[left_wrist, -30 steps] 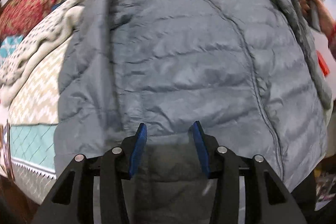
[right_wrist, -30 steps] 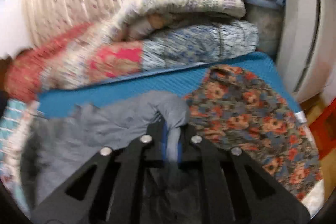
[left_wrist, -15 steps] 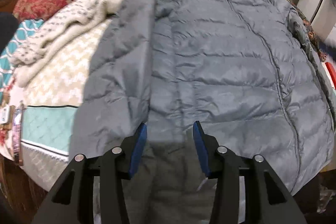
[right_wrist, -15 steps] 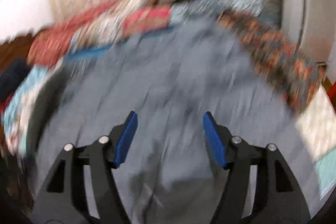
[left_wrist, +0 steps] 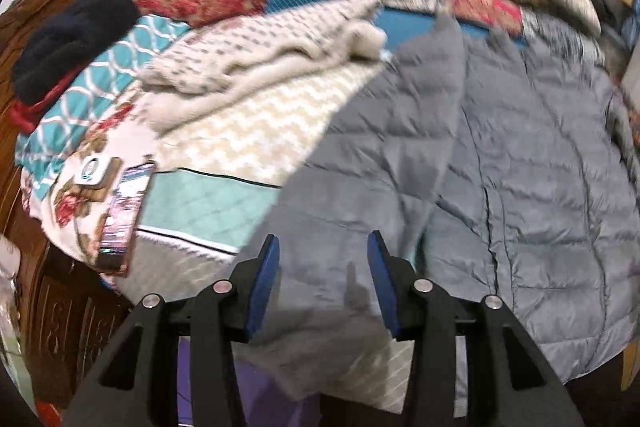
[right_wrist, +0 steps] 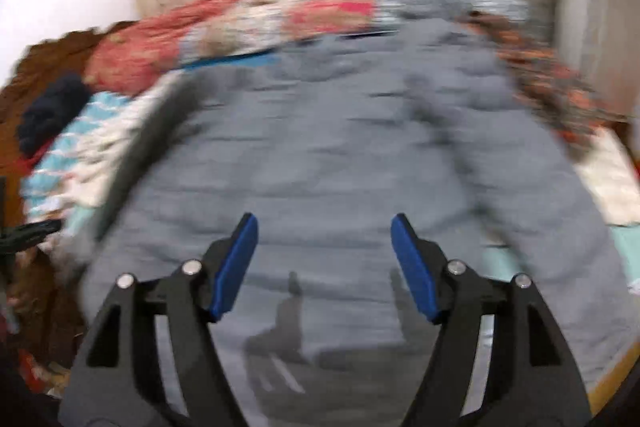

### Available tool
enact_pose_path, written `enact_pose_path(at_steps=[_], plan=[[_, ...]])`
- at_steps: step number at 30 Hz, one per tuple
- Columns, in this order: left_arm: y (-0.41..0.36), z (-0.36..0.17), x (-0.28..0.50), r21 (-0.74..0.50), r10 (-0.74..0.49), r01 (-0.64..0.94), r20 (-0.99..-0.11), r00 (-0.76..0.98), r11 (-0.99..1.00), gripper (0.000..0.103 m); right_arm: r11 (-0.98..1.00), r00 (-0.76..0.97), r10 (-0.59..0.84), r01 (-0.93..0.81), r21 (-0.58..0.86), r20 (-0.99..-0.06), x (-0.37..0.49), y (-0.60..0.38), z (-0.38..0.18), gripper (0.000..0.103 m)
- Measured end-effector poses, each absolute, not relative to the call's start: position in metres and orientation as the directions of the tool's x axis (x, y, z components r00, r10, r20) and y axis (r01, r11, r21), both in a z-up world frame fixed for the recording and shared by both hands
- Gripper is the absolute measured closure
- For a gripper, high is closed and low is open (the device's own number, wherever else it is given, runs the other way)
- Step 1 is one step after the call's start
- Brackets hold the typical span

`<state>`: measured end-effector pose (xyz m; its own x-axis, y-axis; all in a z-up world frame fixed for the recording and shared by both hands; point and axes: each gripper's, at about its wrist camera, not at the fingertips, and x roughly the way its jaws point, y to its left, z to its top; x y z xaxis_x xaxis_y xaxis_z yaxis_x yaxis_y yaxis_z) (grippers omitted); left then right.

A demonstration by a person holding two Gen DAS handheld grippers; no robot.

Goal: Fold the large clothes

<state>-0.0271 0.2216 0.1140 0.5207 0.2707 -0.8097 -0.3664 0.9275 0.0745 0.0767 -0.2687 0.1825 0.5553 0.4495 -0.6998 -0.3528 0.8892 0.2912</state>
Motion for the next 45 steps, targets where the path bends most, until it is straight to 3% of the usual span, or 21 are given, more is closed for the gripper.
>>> enact_pose_path(at_steps=[4, 8, 16, 28, 30, 31, 32, 41, 45], plan=[[0.244, 0.121, -0.057, 0.032, 0.276, -0.418, -0.796, 0.539, 0.908, 0.103, 0.723, 0.339, 0.677, -0.471, 0.506, -0.653, 0.072, -0.189, 0.182, 0.037], [0.267, 0.114, -0.084, 0.014, 0.283, -0.454, -0.798, 0.532, 0.891, 0.103, 0.573, 0.091, 0.775, -0.516, 0.636, -0.625, 0.053, -0.089, 0.162, 0.037], [0.283, 0.096, -0.116, 0.023, 0.307, -0.489, -0.803, 0.511, 0.872, 0.103, 0.536, -0.111, 0.756, -0.463, 0.706, -0.646, 0.043, 0.035, 0.125, 0.040], [0.300, 0.078, -0.119, -0.034, 0.269, -0.513, -0.821, 0.504, 0.858, 0.103, 0.576, -0.177, 0.679, -0.474, 0.666, -0.713, 0.025, 0.091, 0.089, 0.040], [0.299, 0.075, -0.117, -0.039, 0.261, -0.513, -0.826, 0.500, 0.858, 0.103, 0.551, -0.210, 0.672, -0.500, 0.669, -0.710, 0.019, 0.100, 0.090, 0.062], [0.296, 0.075, -0.116, -0.039, 0.260, -0.513, -0.827, 0.498, 0.858, 0.103, 0.544, -0.221, 0.666, -0.509, 0.667, -0.712, 0.017, 0.100, 0.090, 0.083], [0.294, 0.075, -0.115, -0.039, 0.259, -0.512, -0.827, 0.498, 0.858, 0.103, 0.540, -0.225, 0.660, -0.522, 0.660, -0.717, 0.015, 0.102, 0.090, 0.094], [0.287, 0.081, -0.108, -0.031, 0.259, -0.498, -0.825, 0.502, 0.867, 0.103, 0.519, -0.157, 0.706, -0.548, 0.656, -0.690, 0.037, 0.053, 0.133, 0.099], [0.279, 0.083, -0.099, -0.028, 0.249, -0.478, -0.825, 0.507, 0.878, 0.103, 0.581, -0.048, 0.665, -0.595, 0.556, -0.745, 0.072, -0.005, 0.156, 0.099]])
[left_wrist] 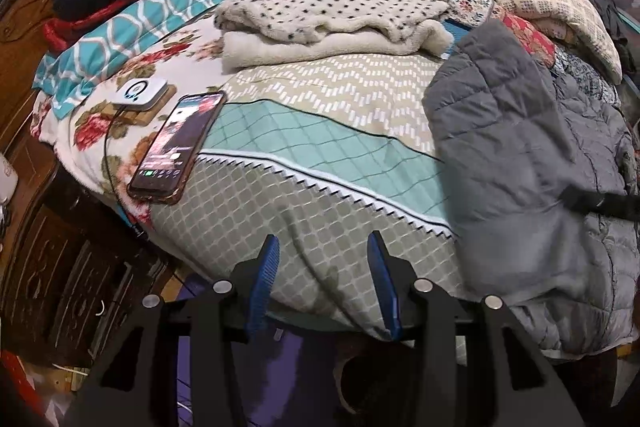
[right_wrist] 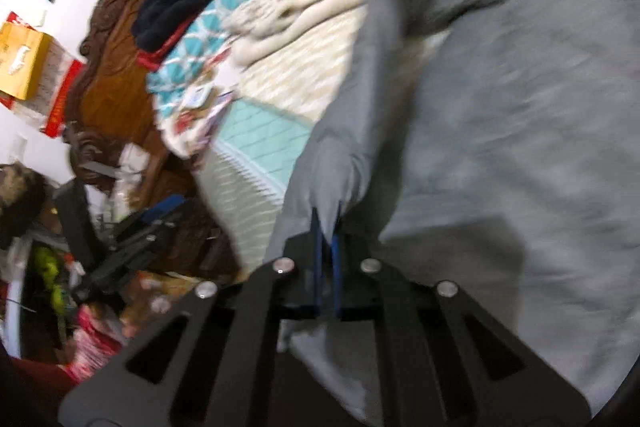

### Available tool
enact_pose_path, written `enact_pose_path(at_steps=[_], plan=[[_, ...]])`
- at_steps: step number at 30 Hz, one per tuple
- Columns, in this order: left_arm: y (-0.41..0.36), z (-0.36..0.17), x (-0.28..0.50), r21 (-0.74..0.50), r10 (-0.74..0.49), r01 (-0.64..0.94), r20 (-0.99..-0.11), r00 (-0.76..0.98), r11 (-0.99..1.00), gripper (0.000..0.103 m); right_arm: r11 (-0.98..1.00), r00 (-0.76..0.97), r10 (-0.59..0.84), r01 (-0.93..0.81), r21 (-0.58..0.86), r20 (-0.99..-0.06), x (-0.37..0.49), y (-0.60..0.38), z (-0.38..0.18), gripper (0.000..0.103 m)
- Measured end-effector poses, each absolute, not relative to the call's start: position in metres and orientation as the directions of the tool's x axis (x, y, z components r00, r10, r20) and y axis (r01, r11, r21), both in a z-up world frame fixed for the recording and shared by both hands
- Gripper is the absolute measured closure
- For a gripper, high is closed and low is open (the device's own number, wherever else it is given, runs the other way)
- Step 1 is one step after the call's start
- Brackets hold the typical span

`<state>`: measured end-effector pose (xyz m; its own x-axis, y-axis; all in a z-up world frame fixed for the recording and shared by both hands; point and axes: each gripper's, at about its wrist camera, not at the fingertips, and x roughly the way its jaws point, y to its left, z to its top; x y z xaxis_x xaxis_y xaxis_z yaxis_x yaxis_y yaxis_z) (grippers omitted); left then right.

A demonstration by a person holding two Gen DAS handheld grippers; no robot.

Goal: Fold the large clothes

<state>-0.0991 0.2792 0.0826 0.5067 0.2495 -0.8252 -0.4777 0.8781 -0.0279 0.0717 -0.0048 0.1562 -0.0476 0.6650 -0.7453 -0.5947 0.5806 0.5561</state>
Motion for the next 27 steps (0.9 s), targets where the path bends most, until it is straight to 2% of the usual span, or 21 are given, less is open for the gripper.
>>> enact_pose_path(at_steps=[8, 14, 18, 19, 20, 21, 22, 23, 27], plan=[[0.245, 0.092, -0.051, 0.000, 0.214, -0.376, -0.822, 0.528, 0.927, 0.103, 0.819, 0.243, 0.425, -0.513, 0.257, -0.872, 0.177, -0.110, 0.154, 0.099], [0.194, 0.114, 0.022, 0.026, 0.159, -0.230, -0.795, 0.586, 0.973, 0.103, 0.902, 0.380, 0.246, -0.427, 0.067, -0.891, 0.244, -0.146, 0.135, 0.099], [0.165, 0.126, 0.082, 0.059, 0.142, -0.153, -0.776, 0.615, 0.986, 0.103, 0.921, 0.500, 0.084, -0.370, -0.124, -0.862, 0.287, -0.155, 0.127, 0.098], [0.159, 0.129, 0.097, 0.059, 0.131, -0.136, -0.774, 0.620, 0.989, 0.103, 0.922, 0.517, 0.062, -0.356, -0.149, -0.854, 0.297, -0.160, 0.126, 0.091], [0.153, 0.131, 0.113, 0.057, 0.122, -0.122, -0.771, 0.626, 0.991, 0.103, 0.931, 0.535, 0.061, -0.335, -0.145, -0.842, 0.309, -0.168, 0.127, 0.076], [0.146, 0.133, 0.134, 0.062, 0.118, -0.110, -0.767, 0.630, 0.992, 0.103, 0.942, 0.551, 0.078, -0.315, -0.120, -0.831, 0.316, -0.178, 0.130, 0.064], [0.142, 0.133, 0.149, 0.065, 0.116, -0.103, -0.766, 0.632, 0.993, 0.103, 0.950, 0.567, 0.091, -0.296, -0.099, -0.819, 0.319, -0.185, 0.134, 0.046], [0.139, 0.134, 0.164, 0.064, 0.110, -0.095, -0.766, 0.634, 0.993, 0.103, 0.962, 0.595, 0.129, -0.270, -0.046, -0.793, 0.322, -0.201, 0.141, 0.038], [0.133, 0.130, 0.224, 0.065, 0.109, -0.093, -0.758, 0.643, 0.994, 0.103, 0.965, 0.616, 0.251, -0.217, 0.146, -0.747, 0.311, -0.245, 0.160, 0.036]])
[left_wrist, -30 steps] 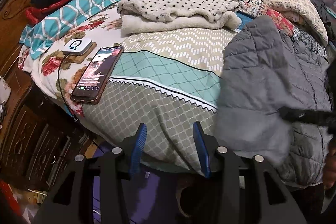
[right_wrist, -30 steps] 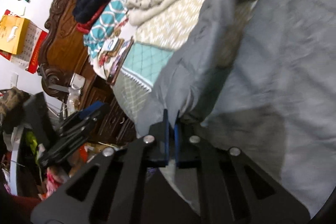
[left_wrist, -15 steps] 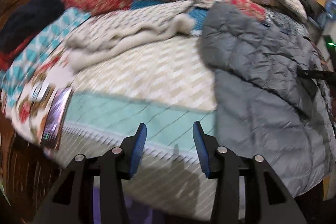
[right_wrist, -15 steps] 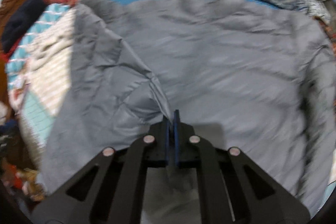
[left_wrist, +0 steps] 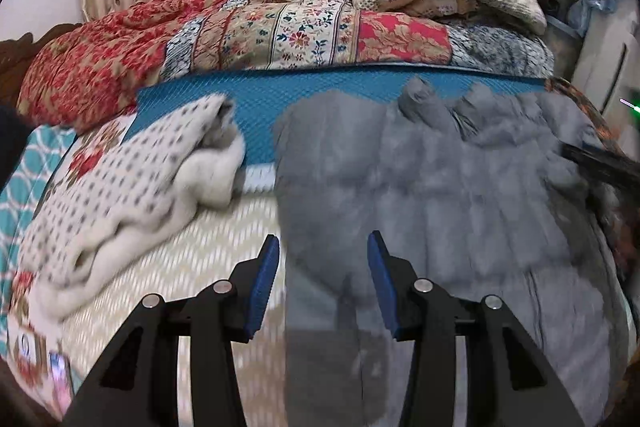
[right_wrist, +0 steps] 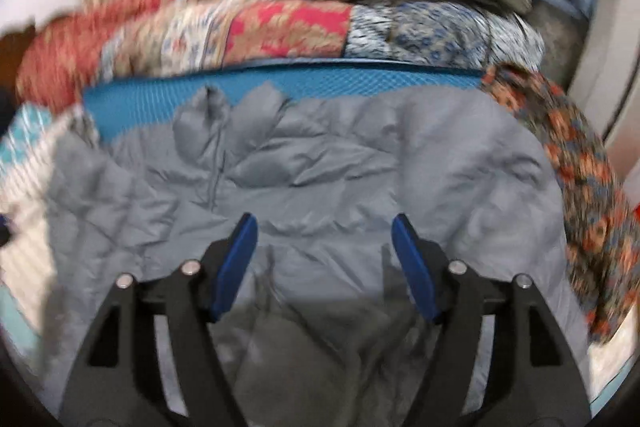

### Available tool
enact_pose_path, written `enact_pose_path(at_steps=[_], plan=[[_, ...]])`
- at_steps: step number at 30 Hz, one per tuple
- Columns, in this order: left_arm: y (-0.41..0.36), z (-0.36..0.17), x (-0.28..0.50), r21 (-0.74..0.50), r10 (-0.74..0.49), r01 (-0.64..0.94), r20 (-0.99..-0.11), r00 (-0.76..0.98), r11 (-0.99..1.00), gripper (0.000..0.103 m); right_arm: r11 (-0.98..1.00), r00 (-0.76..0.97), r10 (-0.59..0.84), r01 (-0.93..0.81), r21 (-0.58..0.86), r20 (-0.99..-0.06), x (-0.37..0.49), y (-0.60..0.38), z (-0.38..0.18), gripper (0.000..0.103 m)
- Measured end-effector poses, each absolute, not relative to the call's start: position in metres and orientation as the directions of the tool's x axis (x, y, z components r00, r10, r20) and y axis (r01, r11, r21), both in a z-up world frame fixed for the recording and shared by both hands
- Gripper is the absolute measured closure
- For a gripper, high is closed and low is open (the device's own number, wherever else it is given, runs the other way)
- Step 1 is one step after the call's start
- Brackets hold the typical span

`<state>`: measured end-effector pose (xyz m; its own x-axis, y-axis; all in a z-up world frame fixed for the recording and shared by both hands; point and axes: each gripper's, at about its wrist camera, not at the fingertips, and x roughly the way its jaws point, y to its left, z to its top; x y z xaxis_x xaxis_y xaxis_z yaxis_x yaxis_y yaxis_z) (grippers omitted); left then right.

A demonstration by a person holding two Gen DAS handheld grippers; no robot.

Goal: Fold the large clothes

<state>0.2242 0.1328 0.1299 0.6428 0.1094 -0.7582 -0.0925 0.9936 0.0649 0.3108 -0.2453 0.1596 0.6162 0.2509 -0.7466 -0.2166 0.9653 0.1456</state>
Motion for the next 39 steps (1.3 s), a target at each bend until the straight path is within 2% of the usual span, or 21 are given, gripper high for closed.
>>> enact_pose_path(at_steps=[3, 9, 10, 11, 13, 17, 21, 27, 34, 39], plan=[[0.140, 0.120, 0.260, 0.068, 0.137, -0.131, -0.762, 0.633, 0.989, 0.103, 0.929, 0.592, 0.370, -0.232, 0.288, -0.716, 0.279, -0.272, 0.159, 0.036], [0.155, 0.104, 0.295, 0.045, 0.141, -0.167, -0.762, 0.633, 0.985, 0.103, 0.926, 0.487, 0.377, -0.219, 0.308, -0.788, 0.246, -0.281, 0.110, 0.039], [0.155, 0.101, 0.300, 0.052, 0.149, -0.170, -0.764, 0.628, 0.984, 0.103, 0.916, 0.449, 0.399, -0.234, 0.326, -0.799, 0.246, -0.275, 0.102, 0.059], [0.154, 0.097, 0.305, 0.062, 0.157, -0.172, -0.768, 0.621, 0.983, 0.103, 0.907, 0.419, 0.416, -0.259, 0.332, -0.808, 0.248, -0.268, 0.097, 0.086], [0.152, 0.089, 0.318, 0.083, 0.175, -0.178, -0.777, 0.605, 0.981, 0.103, 0.918, 0.480, 0.385, -0.286, 0.275, -0.788, 0.250, -0.259, 0.109, 0.099], [0.150, 0.084, 0.330, 0.079, 0.174, -0.181, -0.778, 0.604, 0.980, 0.103, 0.957, 0.640, 0.276, -0.256, 0.140, -0.717, 0.271, -0.258, 0.147, 0.100], [0.142, 0.071, 0.347, 0.103, 0.194, -0.186, -0.785, 0.588, 0.977, 0.103, 0.981, 0.669, 0.161, -0.189, 0.043, -0.725, 0.315, -0.266, 0.140, 0.100], [0.131, 0.031, 0.372, 0.178, 0.248, -0.180, -0.815, 0.523, 0.967, 0.103, 0.983, 0.537, 0.178, -0.130, 0.128, -0.824, 0.356, -0.275, 0.079, 0.098], [0.121, 0.009, 0.379, 0.248, 0.311, -0.188, -0.785, 0.535, 0.950, 0.103, 0.983, 0.569, 0.183, -0.124, 0.136, -0.802, 0.356, -0.272, 0.057, 0.095], [0.118, 0.033, 0.367, 0.259, 0.327, -0.200, -0.791, 0.517, 0.945, 0.103, 0.977, 0.559, 0.213, -0.131, 0.168, -0.801, 0.360, -0.276, 0.060, 0.092]])
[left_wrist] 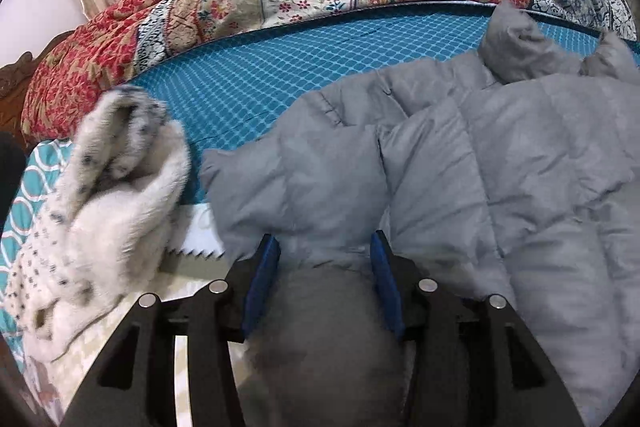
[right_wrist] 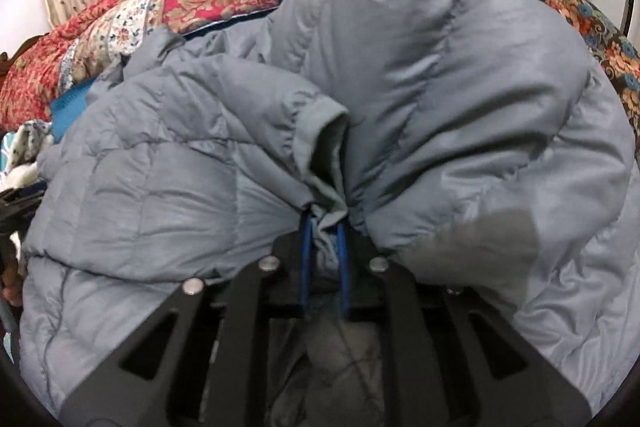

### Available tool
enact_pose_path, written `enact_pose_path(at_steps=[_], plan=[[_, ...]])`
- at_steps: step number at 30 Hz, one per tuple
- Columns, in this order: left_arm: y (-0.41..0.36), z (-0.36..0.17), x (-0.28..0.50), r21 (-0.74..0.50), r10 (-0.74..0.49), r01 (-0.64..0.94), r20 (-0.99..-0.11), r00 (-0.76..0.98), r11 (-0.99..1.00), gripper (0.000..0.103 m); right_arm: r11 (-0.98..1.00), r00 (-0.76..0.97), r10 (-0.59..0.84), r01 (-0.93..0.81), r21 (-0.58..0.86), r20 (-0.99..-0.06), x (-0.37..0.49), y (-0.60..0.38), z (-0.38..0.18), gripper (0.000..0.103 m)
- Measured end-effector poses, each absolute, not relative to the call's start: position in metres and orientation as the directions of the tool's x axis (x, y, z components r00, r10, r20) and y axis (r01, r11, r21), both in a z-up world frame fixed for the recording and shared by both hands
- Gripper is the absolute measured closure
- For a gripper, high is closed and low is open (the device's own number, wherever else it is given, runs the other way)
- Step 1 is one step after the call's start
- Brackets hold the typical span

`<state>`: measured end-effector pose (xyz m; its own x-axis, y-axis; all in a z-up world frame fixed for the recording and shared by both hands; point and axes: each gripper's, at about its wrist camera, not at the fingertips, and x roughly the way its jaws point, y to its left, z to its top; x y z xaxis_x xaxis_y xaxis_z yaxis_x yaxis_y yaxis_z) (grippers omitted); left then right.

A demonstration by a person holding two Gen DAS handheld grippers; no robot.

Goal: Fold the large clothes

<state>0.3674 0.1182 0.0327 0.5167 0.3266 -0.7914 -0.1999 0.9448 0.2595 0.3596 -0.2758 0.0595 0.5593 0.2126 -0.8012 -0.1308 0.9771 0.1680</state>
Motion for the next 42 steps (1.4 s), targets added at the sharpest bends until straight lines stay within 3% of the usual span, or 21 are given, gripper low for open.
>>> enact_pose_path(at_steps=[3, 5, 7, 15, 18, 22, 30, 37, 39, 41, 42], plan=[[0.130, 0.071, 0.326, 0.181, 0.282, -0.227, -0.758, 0.588, 0.957, 0.103, 0.972, 0.555, 0.236, -0.135, 0.193, -0.798, 0.353, -0.284, 0.068, 0.080], [0.145, 0.091, 0.290, 0.120, 0.241, -0.231, -0.747, 0.619, 0.965, 0.103, 0.966, 0.585, 0.257, -0.136, 0.220, -0.769, 0.339, -0.291, 0.082, 0.049], [0.163, 0.100, 0.247, 0.070, 0.204, -0.231, -0.752, 0.627, 0.970, 0.103, 0.960, 0.624, 0.275, -0.129, 0.250, -0.732, 0.314, -0.302, 0.098, 0.034], [0.213, 0.060, 0.101, -0.090, 0.038, -0.245, -0.880, 0.474, 0.965, 0.103, 0.911, 0.570, 0.396, -0.144, 0.387, -0.720, 0.183, -0.354, 0.117, 0.033], [0.219, 0.044, 0.063, -0.234, -0.093, -0.281, -0.894, 0.438, 0.931, 0.103, 0.898, 0.524, 0.417, -0.112, 0.426, -0.742, 0.135, -0.372, 0.112, 0.033], [0.211, 0.031, 0.029, -0.314, -0.184, -0.273, -0.892, 0.413, 0.909, 0.103, 0.887, 0.458, 0.441, -0.089, 0.454, -0.772, 0.080, -0.385, 0.103, 0.033], [0.177, 0.024, -0.001, -0.370, -0.265, -0.223, -0.882, 0.390, 0.902, 0.103, 0.886, 0.426, 0.446, -0.086, 0.456, -0.787, 0.017, -0.391, 0.095, 0.033], [0.149, 0.025, -0.018, -0.328, -0.242, -0.174, -0.891, 0.385, 0.929, 0.103, 0.865, 0.404, 0.487, -0.097, 0.493, -0.774, -0.001, -0.380, 0.089, 0.033], [0.142, 0.028, -0.024, -0.334, -0.252, -0.158, -0.885, 0.392, 0.929, 0.103, 0.851, 0.386, 0.510, -0.097, 0.516, -0.769, -0.003, -0.378, 0.089, 0.042], [0.136, 0.032, -0.026, -0.324, -0.252, -0.134, -0.888, 0.385, 0.937, 0.103, 0.839, 0.359, 0.532, -0.104, 0.534, -0.767, -0.002, -0.375, 0.092, 0.085], [0.139, 0.036, -0.029, -0.320, -0.249, -0.130, -0.888, 0.387, 0.939, 0.103, 0.836, 0.361, 0.536, -0.105, 0.538, -0.763, -0.003, -0.375, 0.095, 0.088]])
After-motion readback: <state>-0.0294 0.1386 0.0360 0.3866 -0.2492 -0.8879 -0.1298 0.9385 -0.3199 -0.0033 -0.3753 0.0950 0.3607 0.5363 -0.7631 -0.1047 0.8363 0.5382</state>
